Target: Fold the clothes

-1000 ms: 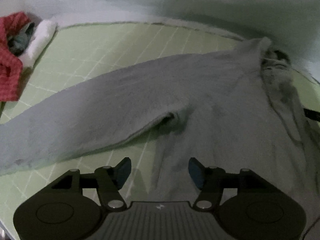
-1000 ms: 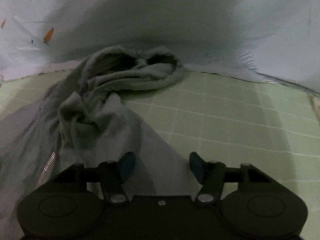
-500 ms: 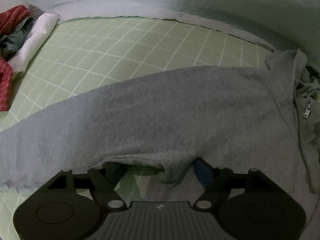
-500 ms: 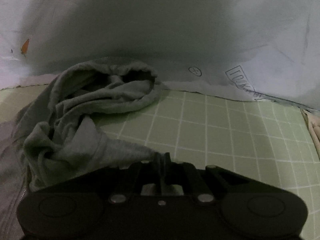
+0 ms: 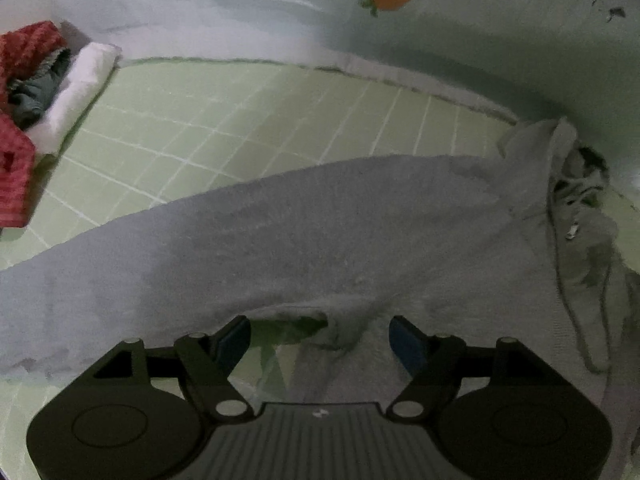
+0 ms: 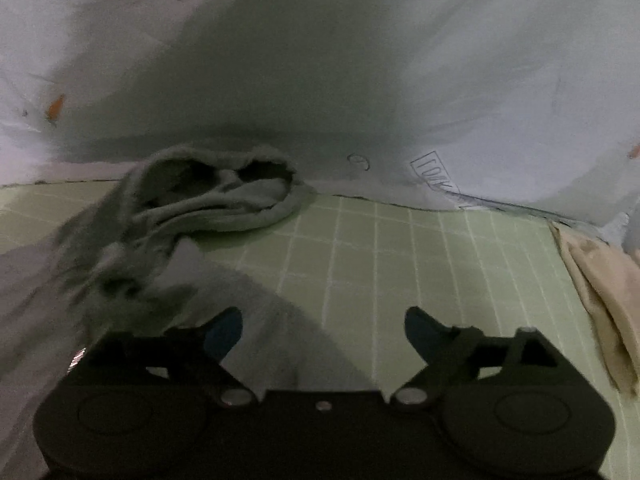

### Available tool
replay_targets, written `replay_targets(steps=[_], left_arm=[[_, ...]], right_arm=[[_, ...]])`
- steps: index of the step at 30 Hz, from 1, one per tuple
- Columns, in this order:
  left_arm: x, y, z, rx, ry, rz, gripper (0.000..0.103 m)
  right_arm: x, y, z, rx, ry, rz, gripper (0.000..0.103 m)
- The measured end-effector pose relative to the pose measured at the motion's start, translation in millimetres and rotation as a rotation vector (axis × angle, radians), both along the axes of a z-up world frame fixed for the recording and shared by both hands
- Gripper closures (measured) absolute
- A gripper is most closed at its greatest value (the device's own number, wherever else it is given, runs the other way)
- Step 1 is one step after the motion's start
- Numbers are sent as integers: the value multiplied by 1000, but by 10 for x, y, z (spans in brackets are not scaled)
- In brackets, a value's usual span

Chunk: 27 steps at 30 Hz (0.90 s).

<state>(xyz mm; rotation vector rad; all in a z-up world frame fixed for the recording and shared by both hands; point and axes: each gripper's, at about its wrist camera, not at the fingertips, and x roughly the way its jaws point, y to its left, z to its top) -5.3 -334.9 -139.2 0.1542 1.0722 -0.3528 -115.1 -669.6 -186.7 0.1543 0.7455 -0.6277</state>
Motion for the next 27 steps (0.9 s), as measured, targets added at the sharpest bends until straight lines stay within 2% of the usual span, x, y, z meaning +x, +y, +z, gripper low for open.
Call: replay_targets(steps=[2,7,12,14,19,22,27], left_arm=[[-93,102,80,-9,-18,2,26],[-375,453,241,-34,-49,22,26],[-599,932,232,-45,-35,63,26],[-615,1145,184,-46,-21,76,26],[-464,1640,78,-29,20,87,26],[-319,1958,77,-29,8,99,26],[21,2540,14,0,-6,157,25]], right_arm=[[-142,235,59,1,-11,4,4],[-536,897,30,101,-49,37,2],[-789,1504,-128,193,-17,125,1],[-844,1661,-164,207,5,128,1],[-938,1972,-263,222,42,46,0],[-991,2199,-321,195,69,-33,0],[-1060,2458,-355,158,42,-193,0]])
